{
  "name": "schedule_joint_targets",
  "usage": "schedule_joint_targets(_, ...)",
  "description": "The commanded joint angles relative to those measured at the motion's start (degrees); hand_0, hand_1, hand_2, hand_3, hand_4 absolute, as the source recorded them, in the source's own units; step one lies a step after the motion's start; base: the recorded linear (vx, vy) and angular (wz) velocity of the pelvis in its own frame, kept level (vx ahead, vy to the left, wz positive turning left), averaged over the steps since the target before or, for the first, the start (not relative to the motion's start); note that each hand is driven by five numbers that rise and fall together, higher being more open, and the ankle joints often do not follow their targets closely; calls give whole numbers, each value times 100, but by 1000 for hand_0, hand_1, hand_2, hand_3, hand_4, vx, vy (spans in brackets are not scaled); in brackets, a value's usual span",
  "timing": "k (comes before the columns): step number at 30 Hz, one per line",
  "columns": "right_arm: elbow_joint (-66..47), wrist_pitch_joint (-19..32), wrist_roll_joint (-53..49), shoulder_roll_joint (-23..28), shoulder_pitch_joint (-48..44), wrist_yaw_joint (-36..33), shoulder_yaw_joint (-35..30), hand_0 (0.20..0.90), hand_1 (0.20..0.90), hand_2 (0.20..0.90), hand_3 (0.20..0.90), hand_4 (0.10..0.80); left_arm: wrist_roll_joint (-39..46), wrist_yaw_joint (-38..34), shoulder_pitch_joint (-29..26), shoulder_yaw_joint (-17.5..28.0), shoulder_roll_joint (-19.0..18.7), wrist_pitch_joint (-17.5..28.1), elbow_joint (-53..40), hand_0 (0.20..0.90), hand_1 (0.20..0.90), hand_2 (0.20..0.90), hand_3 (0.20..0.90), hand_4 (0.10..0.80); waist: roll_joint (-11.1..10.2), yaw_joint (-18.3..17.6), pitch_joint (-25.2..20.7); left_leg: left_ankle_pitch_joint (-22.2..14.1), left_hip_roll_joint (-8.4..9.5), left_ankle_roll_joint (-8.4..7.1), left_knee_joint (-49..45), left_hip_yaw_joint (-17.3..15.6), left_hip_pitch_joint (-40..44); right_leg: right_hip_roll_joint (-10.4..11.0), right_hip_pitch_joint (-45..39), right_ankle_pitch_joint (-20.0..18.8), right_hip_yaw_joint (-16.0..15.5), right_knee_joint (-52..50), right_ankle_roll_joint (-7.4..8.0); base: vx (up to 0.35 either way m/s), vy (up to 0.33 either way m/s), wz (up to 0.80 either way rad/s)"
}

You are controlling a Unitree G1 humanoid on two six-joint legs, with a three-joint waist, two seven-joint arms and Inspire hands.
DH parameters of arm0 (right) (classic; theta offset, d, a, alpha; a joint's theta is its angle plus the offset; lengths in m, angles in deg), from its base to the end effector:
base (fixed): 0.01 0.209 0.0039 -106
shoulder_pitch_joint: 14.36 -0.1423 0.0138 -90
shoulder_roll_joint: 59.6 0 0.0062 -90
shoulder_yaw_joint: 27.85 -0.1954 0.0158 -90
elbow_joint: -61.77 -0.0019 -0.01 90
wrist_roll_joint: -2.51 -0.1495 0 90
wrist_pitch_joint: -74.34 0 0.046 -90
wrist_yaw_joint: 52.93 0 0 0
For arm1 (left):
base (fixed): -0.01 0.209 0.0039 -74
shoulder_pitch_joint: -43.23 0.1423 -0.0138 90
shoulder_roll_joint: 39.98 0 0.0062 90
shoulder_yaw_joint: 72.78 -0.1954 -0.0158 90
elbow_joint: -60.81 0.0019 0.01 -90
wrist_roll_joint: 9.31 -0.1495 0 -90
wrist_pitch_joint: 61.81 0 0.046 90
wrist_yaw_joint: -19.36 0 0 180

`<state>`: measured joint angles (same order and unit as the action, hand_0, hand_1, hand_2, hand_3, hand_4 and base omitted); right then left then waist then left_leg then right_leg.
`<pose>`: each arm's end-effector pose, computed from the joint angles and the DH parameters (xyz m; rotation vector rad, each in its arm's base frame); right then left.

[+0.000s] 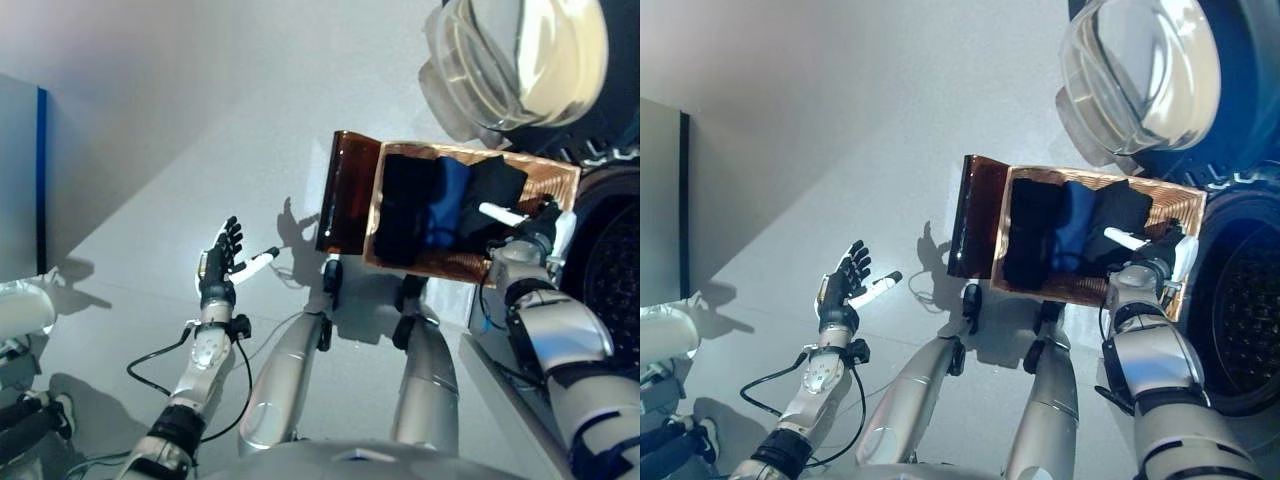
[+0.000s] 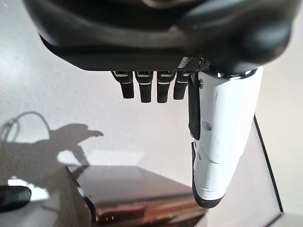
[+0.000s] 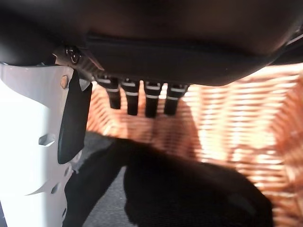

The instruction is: Pick up the clothes and place them into the washing machine

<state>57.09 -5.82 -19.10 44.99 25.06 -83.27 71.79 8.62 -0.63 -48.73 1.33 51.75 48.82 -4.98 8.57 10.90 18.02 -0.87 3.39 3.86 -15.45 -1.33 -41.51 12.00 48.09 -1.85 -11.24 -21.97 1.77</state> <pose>0.3235 -0.2987 0.0610 -0.2857 0.3088 -0.8707 0.2016 0.1662 -0.0297 -0.0114 0.0903 0.1970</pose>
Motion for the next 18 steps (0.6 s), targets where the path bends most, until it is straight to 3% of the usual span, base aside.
schedule_joint_targets(1,52,113,208,553,-353,-291,555,900,900,900,900,800,11,-265,310,210,-232,503,-753,900,900,900,900,800,358,65,-204,-292,-1,-509,-207,190,-324,14,-182,867,184,-500,319,3,20,4)
schedule_joint_targets(9,116,37,405,474,-480,-322,681,900,900,900,900,800,56,-281,336,113,-266,483,-811,900,900,900,900,800,390,174,-181,-196,62,-537,-178,345,-482,58,-71,916,104,-623,319,-2,-7,4)
schedule_joint_targets(10,118,36,406,474,-481,-321,682,505,505,505,505,518,56,-280,338,114,-266,480,-815,900,900,900,900,800,391,171,-185,-195,64,-537,-180,349,-487,60,-67,918,100,-626,319,-11,-12,17)
schedule_joint_targets(11,194,-26,467,483,-503,-315,698,200,200,200,200,300,42,-260,351,98,-278,471,-837,900,900,900,900,800,409,191,-189,-177,79,-541,-172,370,-509,74,-45,933,80,-654,317,-7,8,20)
schedule_joint_targets(18,349,-153,688,536,-467,-414,670,200,200,200,200,300,-45,-335,420,94,-275,443,-834,900,900,900,900,800,493,292,-228,-112,141,-546,-148,418,-541,131,-7,949,52,-715,311,2,12,9)
